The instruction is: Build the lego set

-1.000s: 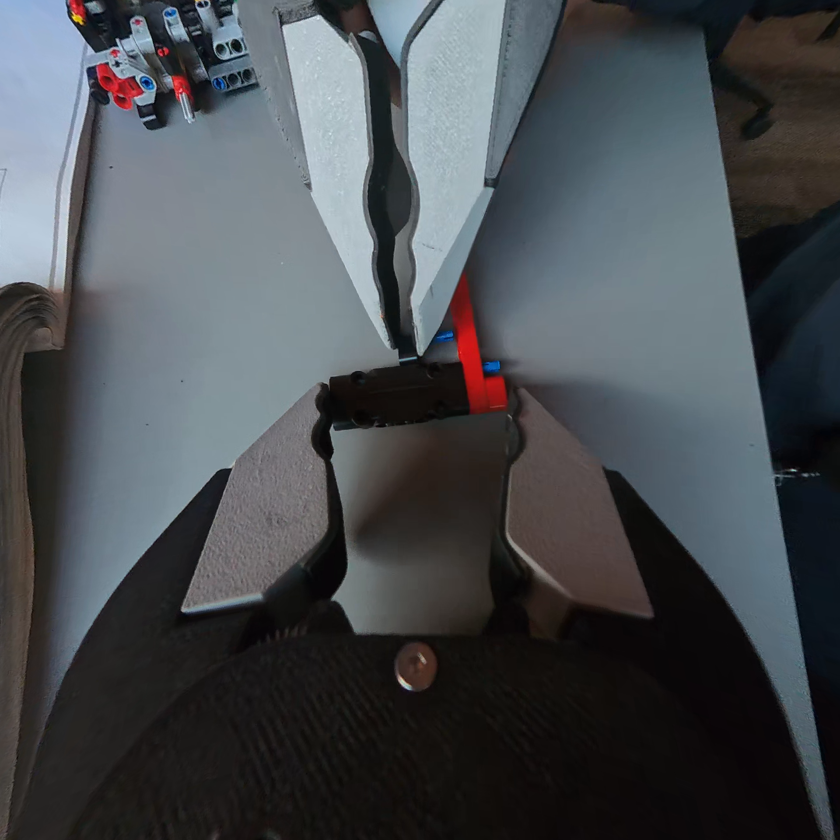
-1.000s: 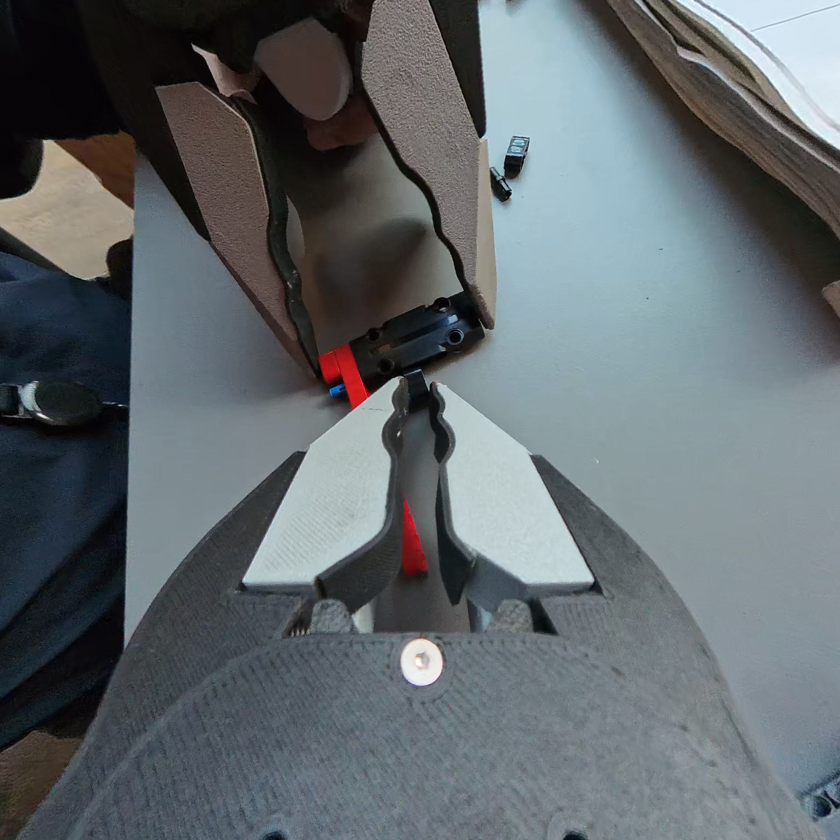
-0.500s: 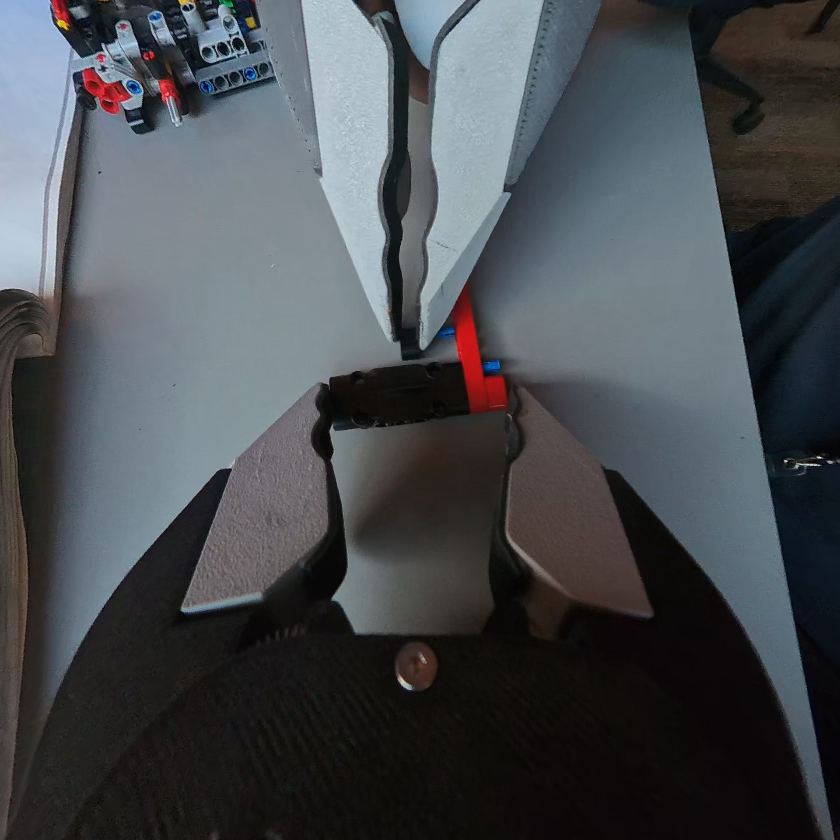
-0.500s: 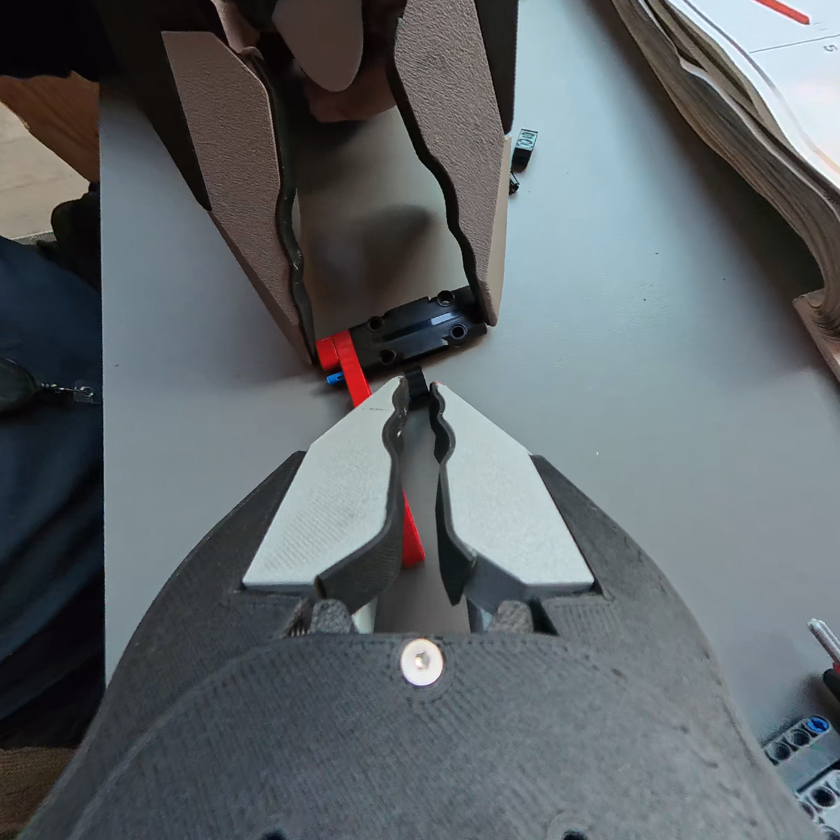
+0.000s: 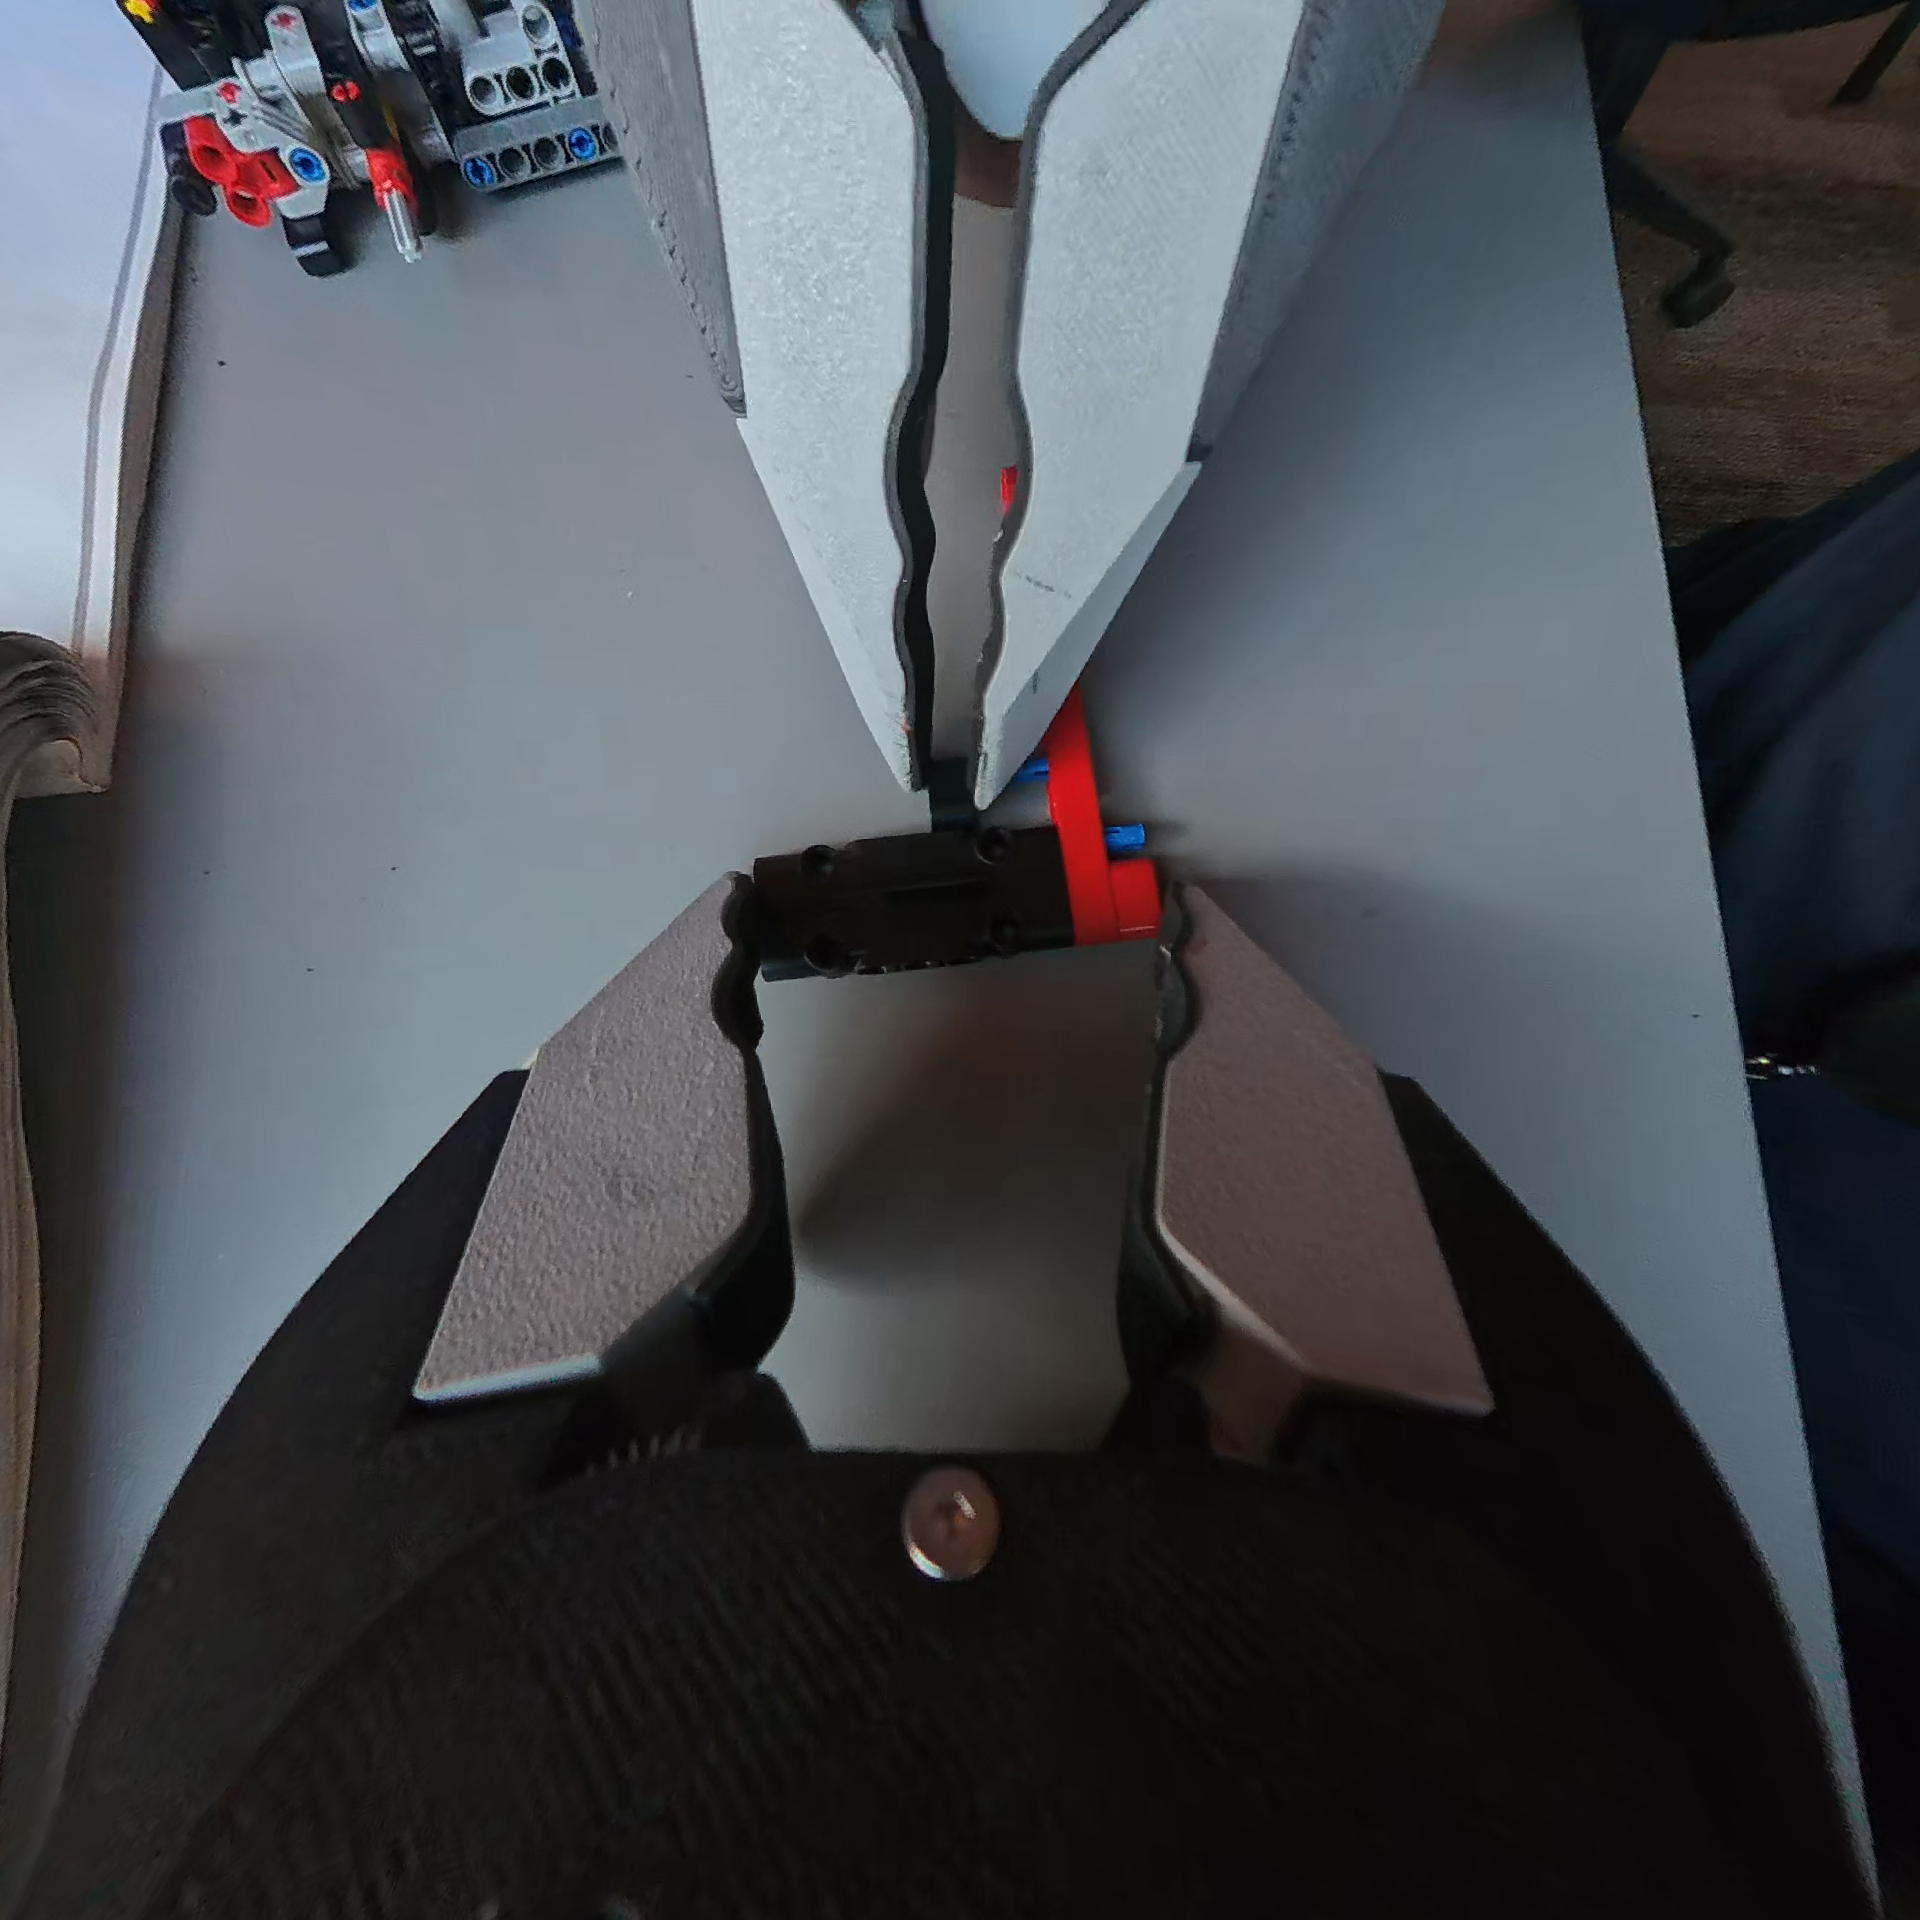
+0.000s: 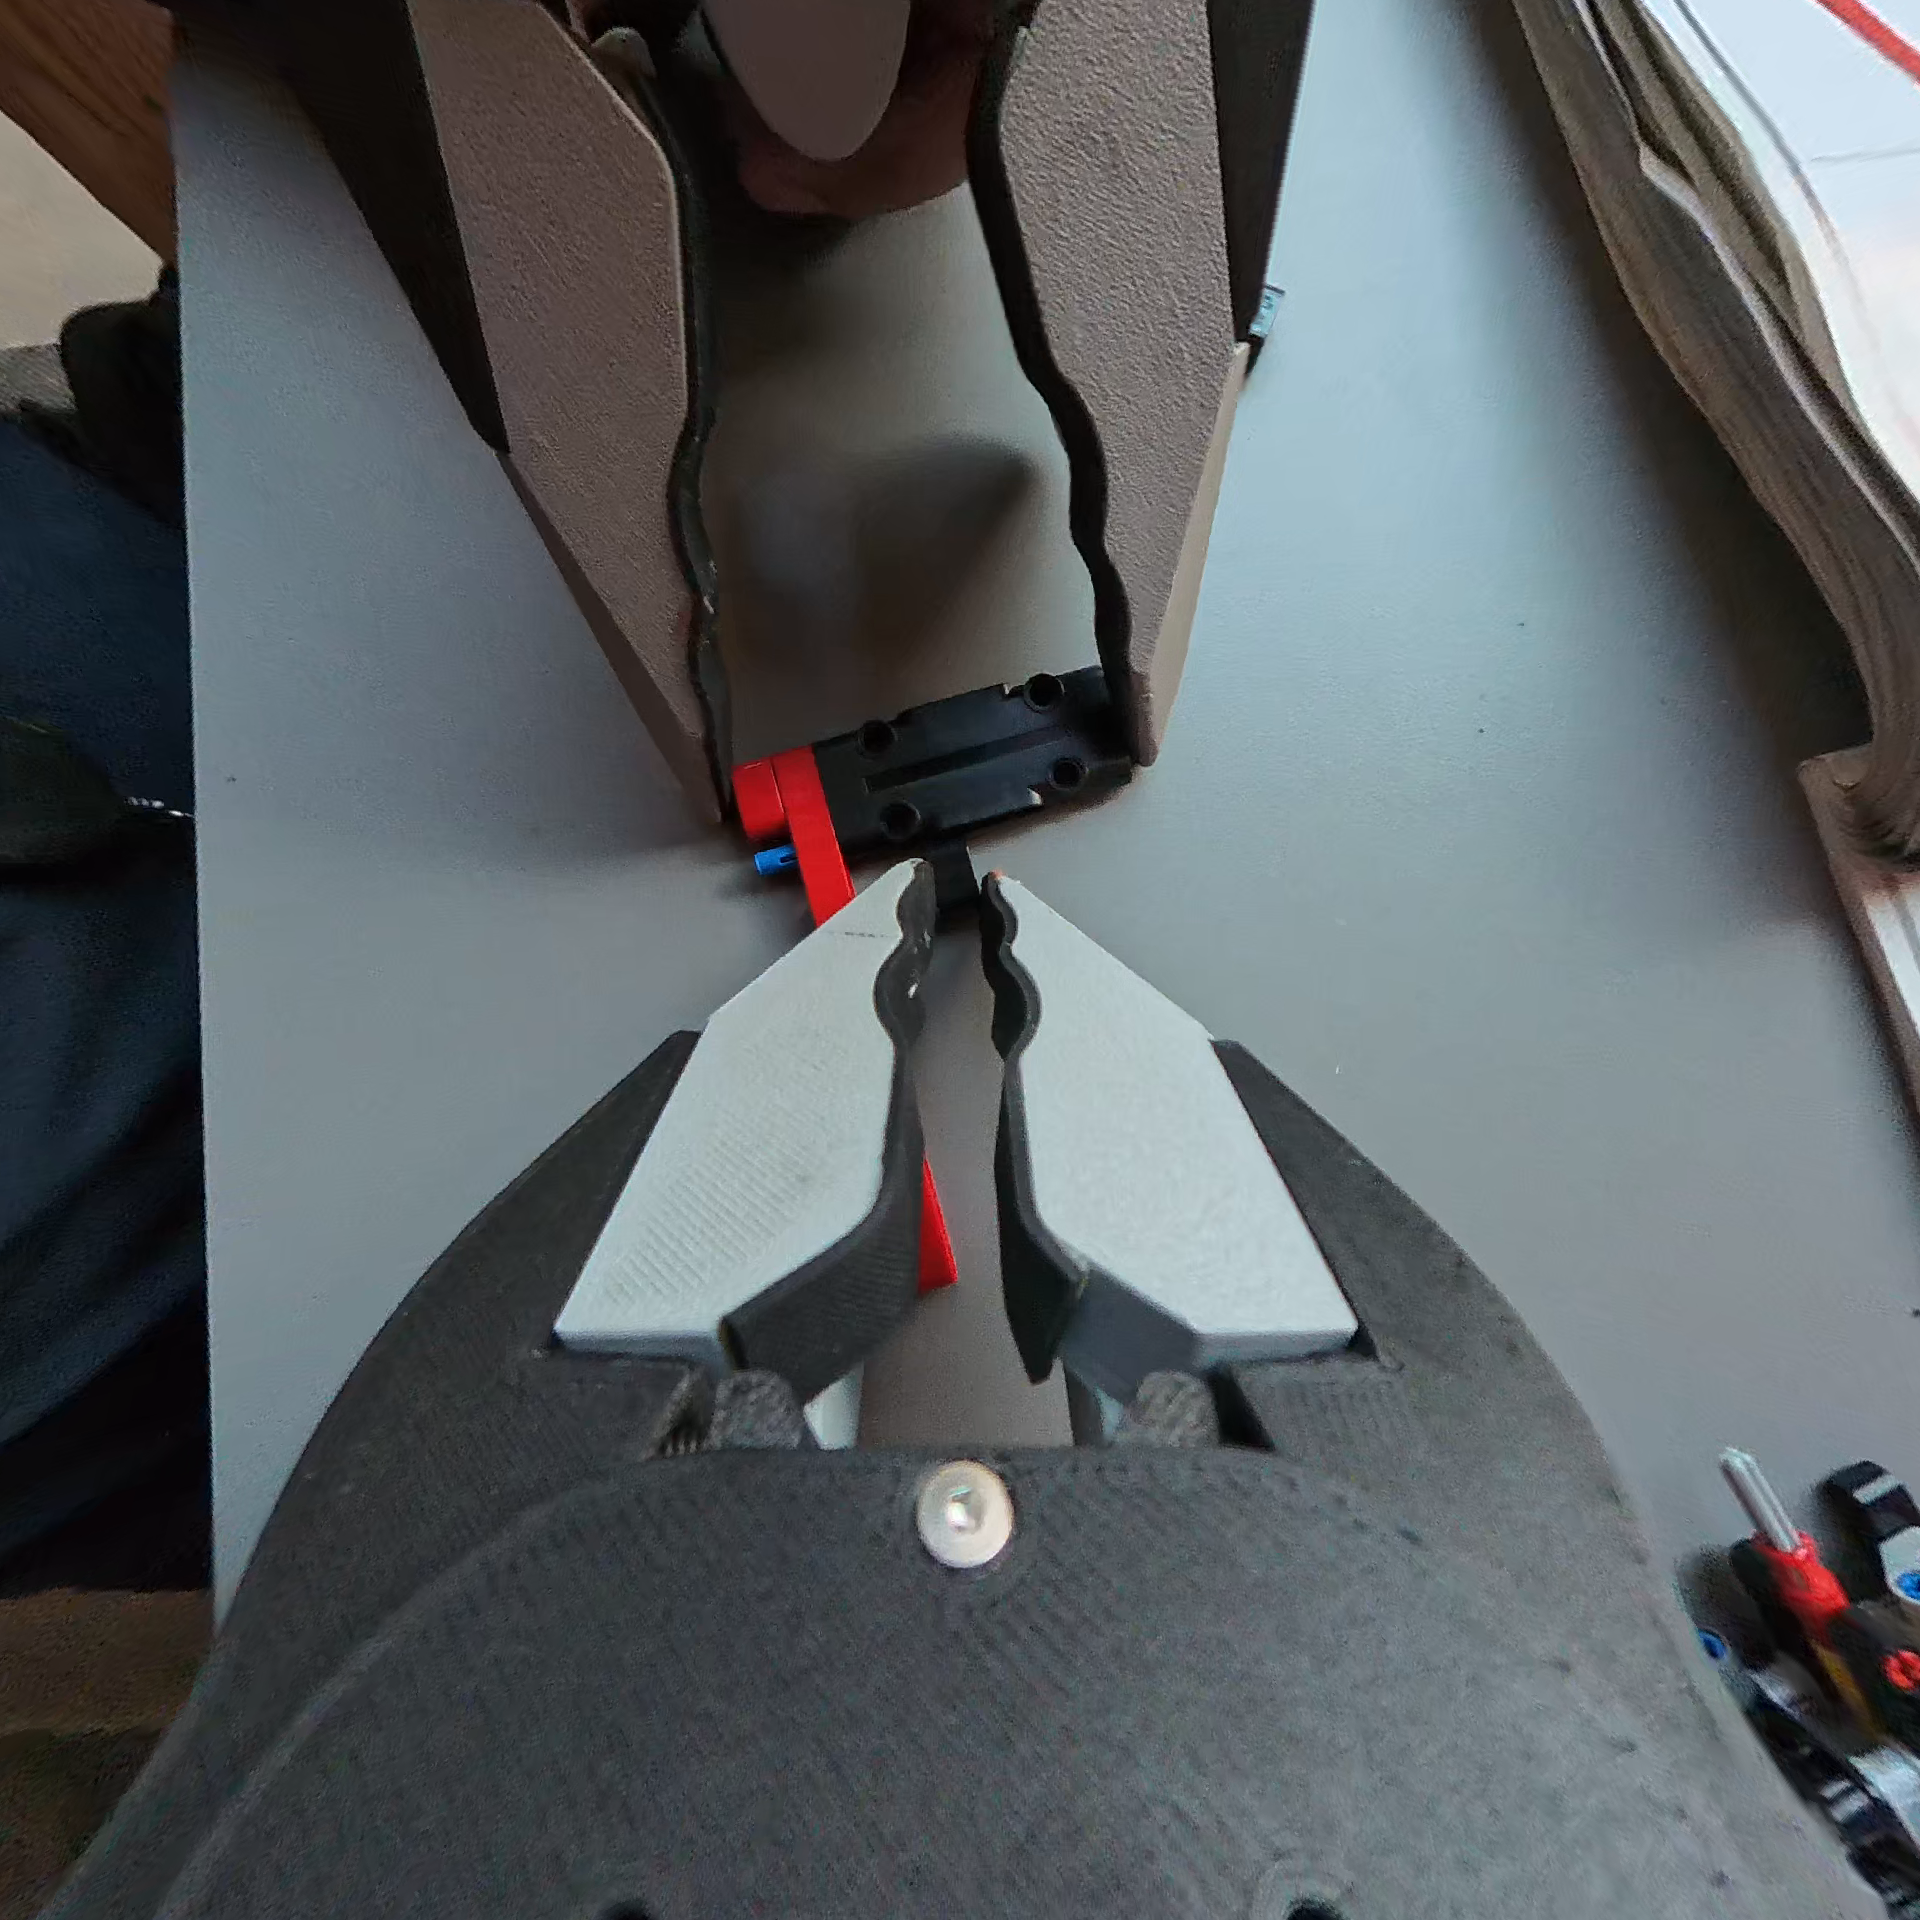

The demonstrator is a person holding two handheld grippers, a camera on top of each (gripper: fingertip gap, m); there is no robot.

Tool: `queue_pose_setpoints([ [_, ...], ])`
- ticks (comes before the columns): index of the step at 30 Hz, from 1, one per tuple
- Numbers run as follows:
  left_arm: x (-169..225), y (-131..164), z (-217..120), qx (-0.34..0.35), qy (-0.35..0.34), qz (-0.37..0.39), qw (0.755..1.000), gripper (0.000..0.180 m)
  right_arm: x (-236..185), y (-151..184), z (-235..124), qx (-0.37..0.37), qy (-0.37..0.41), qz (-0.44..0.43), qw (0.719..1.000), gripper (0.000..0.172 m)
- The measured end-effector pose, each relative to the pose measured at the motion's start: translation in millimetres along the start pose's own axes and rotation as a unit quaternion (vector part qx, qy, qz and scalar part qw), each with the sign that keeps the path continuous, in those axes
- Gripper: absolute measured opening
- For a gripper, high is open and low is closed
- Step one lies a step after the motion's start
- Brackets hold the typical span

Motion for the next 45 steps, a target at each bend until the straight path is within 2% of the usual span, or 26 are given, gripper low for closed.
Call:
queue_pose_setpoints([
  [4, 0, 0, 0, 0.000, 0.000, -0.002, 1.000, 0.075, -1, -1, 0, -0.001, -0.002, -0.027, 1.000, 0.006],
  [7, 0, 0, 0, 0.000, 0.002, 0.001, 1.000, 0.076, 2, 1, 0, 0.007, -0.036, -0.018, 0.999, 0.007],
  [9, 0, 0, 0, 0.000, 0.002, 0.000, 1.000, 0.076, 2, 1, -1, 0.005, -0.059, -0.011, 0.998, 0.014],
  [17, 0, 0, 0, 0.000, 0.002, 0.001, 1.000, 0.076, 4, 3, -5, 0.013, -0.085, -0.017, 0.996, 0.016],
  [23, 0, 0, 0, 0.000, 0.003, 0.000, 1.000, 0.076, 8, 5, -3, 0.026, -0.119, 0.011, 0.992, 0.017],
  [25, 0, 0, 0, 0.000, 0.004, 0.000, 1.000, 0.076, 6, 5, -4, 0.029, -0.146, 0.019, 0.989, 0.032],
  [29, 1, 0, 0, 0.000, 0.004, 0.000, 1.000, 0.076, 3, 4, -6, 0.027, -0.192, 0.025, 0.981, 0.049],
  [31, 1, 0, 0, 0.000, 0.004, 0.000, 1.000, 0.076, -2, 3, -7, 0.016, -0.183, -0.011, 0.983, 0.055],
  [34, 1, 0, 0, 0.000, 0.004, 0.000, 1.000, 0.076, -4, 3, -4, -0.001, -0.112, -0.077, 0.991, 0.037],
  [37, 1, 0, 0, 0.000, 0.004, 0.001, 1.000, 0.076, -7, 4, -3, -0.007, -0.084, -0.114, 0.990, 0.036],
  [45, 2, 0, 0, 0.000, 0.008, 0.003, 1.000, 0.075, -8, 6, -4, 0.012, -0.064, -0.143, 0.988, 0.030],
])
Point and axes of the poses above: each gripper's, where its closed fingertips meet, z out along the fingers, y out of its underside, x = y × z across the jaws, the point moved 7 cm from there along -z, back along the fingers, and after that the axes turned 6 degrees about x, right-handed, at the moved point
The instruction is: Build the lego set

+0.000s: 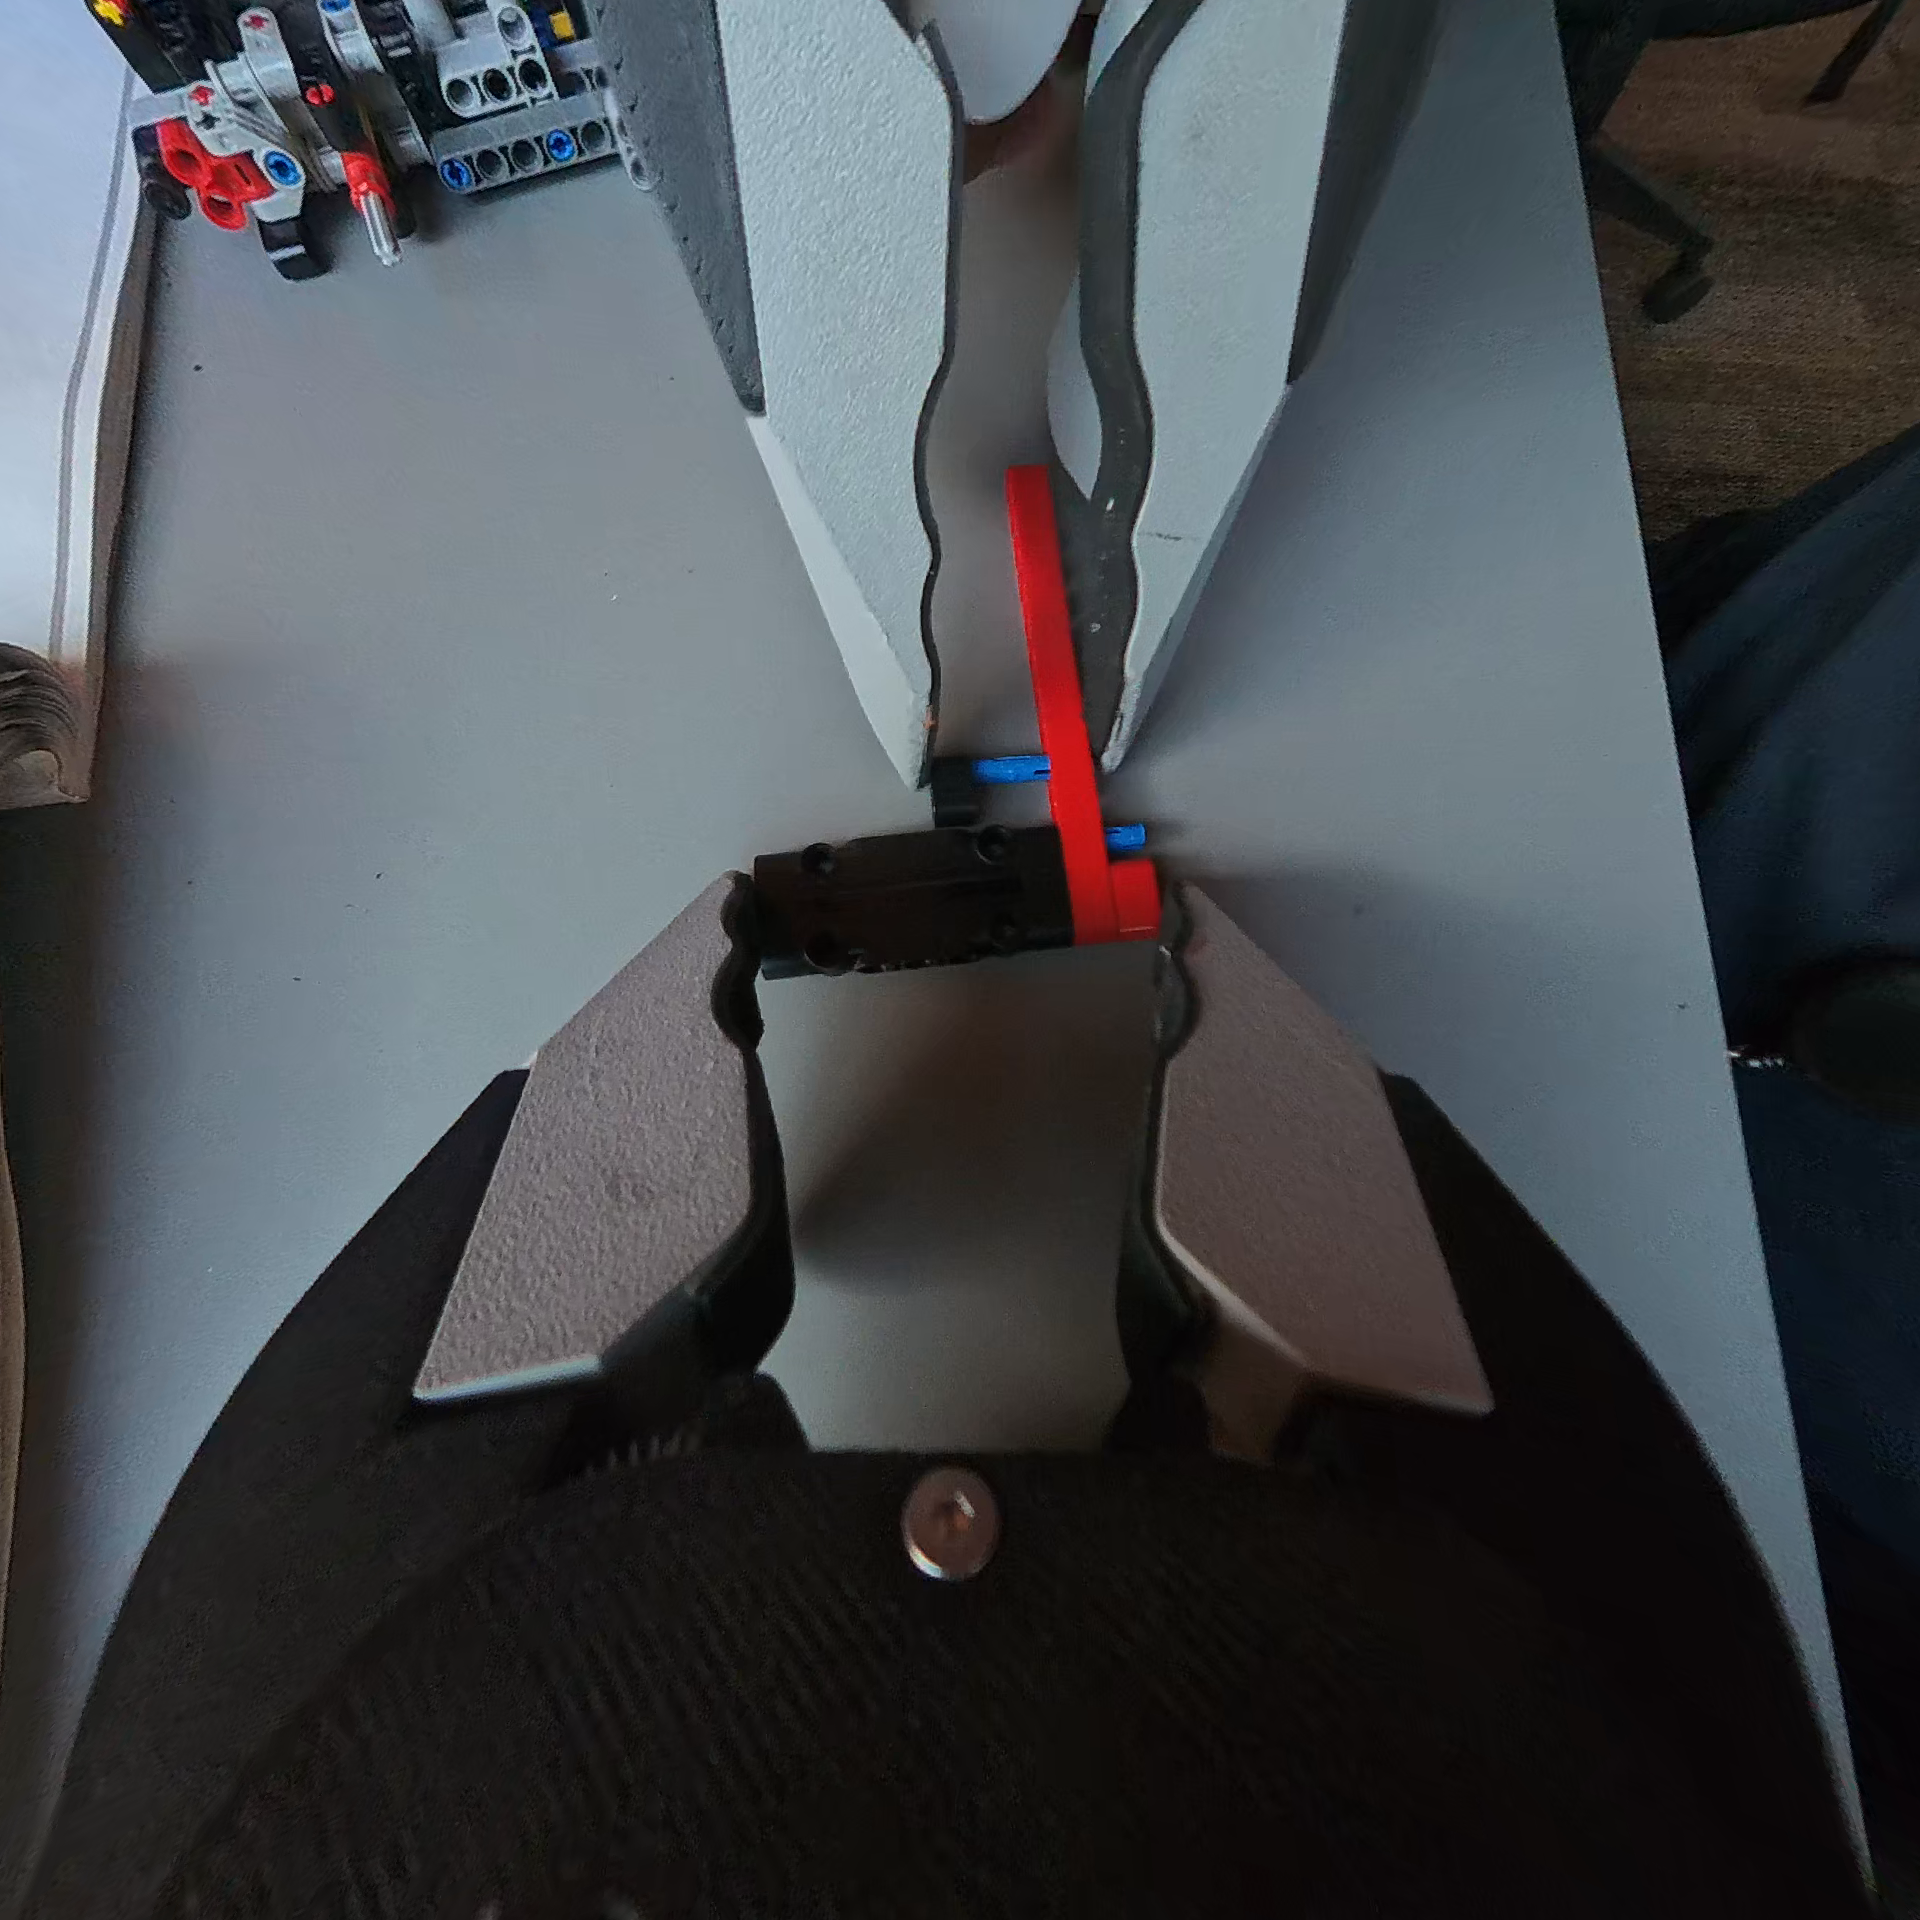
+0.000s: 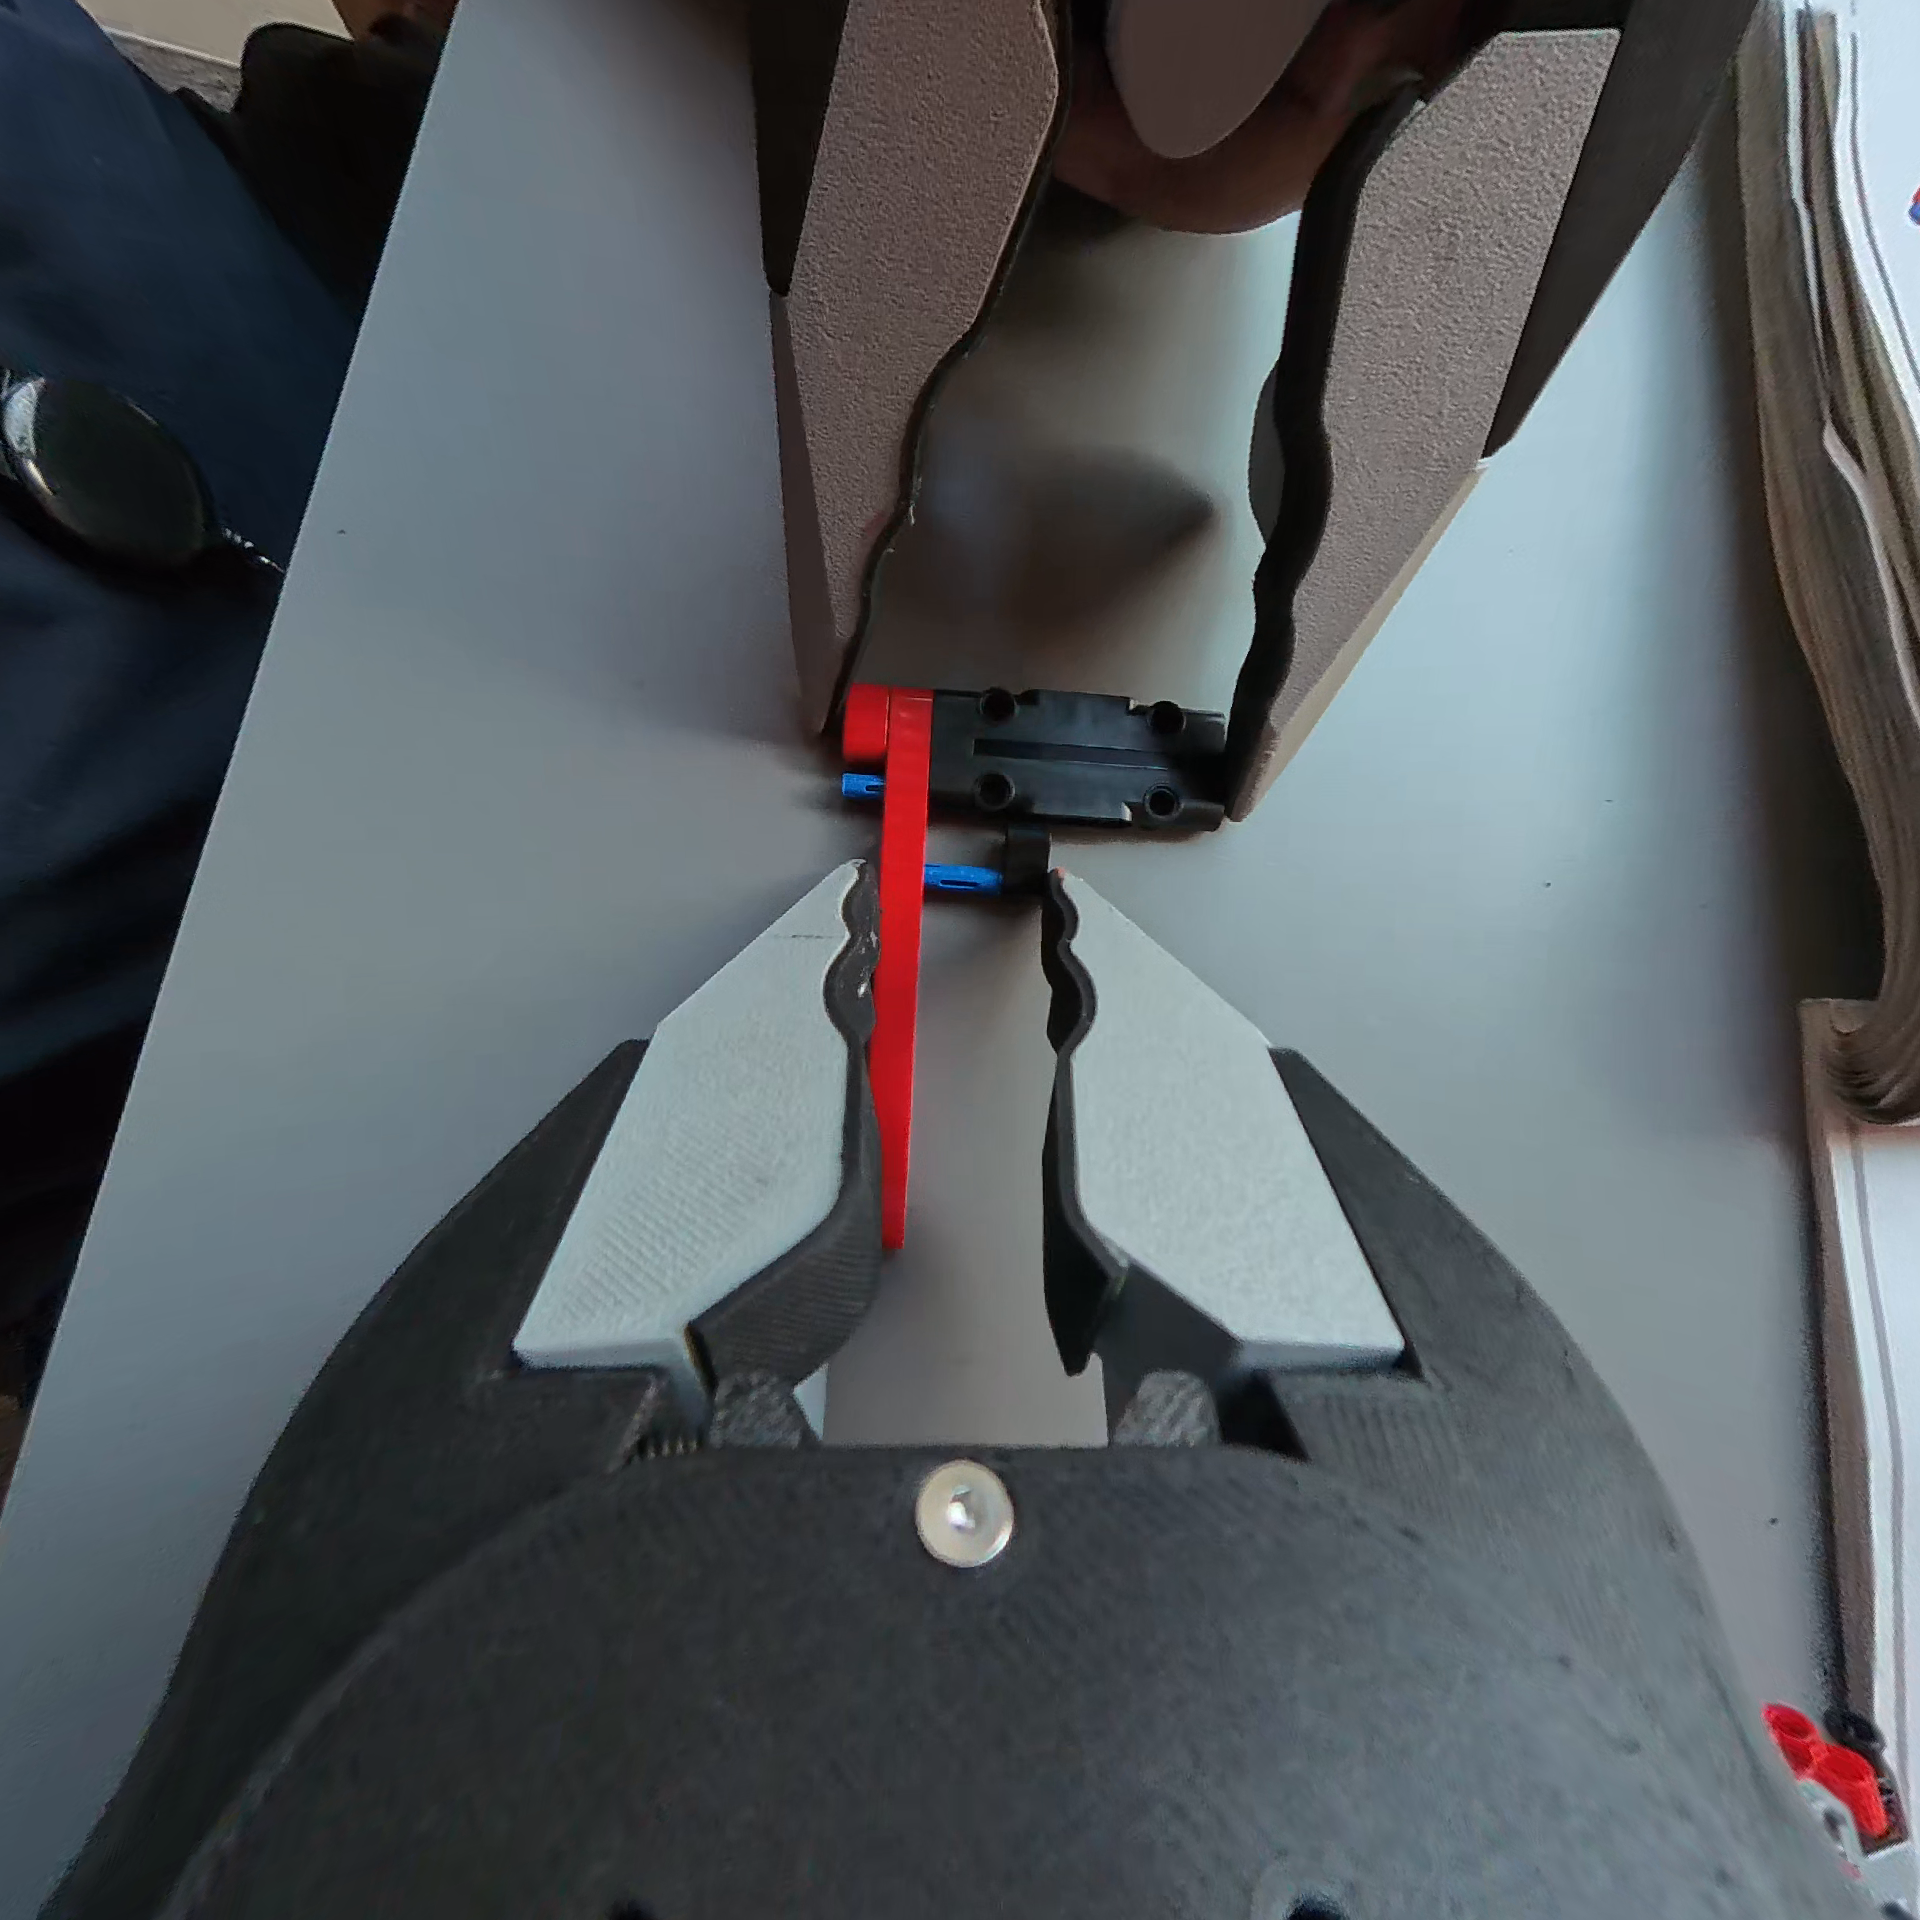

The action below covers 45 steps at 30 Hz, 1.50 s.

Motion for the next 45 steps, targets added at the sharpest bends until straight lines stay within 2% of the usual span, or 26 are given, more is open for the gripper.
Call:
queue_pose_setpoints([
  [5, 0, 0, 0, 0.000, 0.002, -0.002, 1.000, 0.075, -4, -2, -1, -0.013, 0.024, -0.015, 1.000, 0.029],
  [11, 1, -1, 1, 0.000, 0.009, 0.001, 1.000, 0.075, -2, -10, 2, -0.080, -0.012, 0.011, 0.997, 0.029],
  [19, 1, -1, 1, 0.000, 0.010, -0.001, 1.000, 0.075, -3, -21, 6, -0.175, -0.006, 0.039, 0.984, 0.029],
  [26, 1, -1, 1, 0.000, 0.012, -0.002, 1.000, 0.075, -13, -18, 4, -0.135, 0.011, -0.003, 0.991, 0.021],
  [29, 2, -1, 1, 0.000, 0.015, 0.006, 1.000, 0.075, -10, -14, 3, -0.102, -0.002, 0.052, 0.993, 0.022],
  [33, 2, -1, 2, 0.000, 0.011, 0.005, 1.000, 0.075, -13, -10, 2, -0.071, 0.016, 0.031, 0.997, 0.022],
  [38, 2, -1, 1, 0.000, 0.015, 0.008, 1.000, 0.075, -13, -4, -3, -0.042, 0.001, 0.062, 0.997, 0.029],
  [43, 3, -1, 1, 0.000, 0.019, 0.011, 1.000, 0.075, -12, -3, -3, -0.046, 0.010, 0.004, 0.999, 0.033],
  [45, 4, -1, 1, 0.000, 0.022, 0.013, 1.000, 0.075, -12, -4, -3, -0.048, -0.005, -0.016, 0.999, 0.030],
])
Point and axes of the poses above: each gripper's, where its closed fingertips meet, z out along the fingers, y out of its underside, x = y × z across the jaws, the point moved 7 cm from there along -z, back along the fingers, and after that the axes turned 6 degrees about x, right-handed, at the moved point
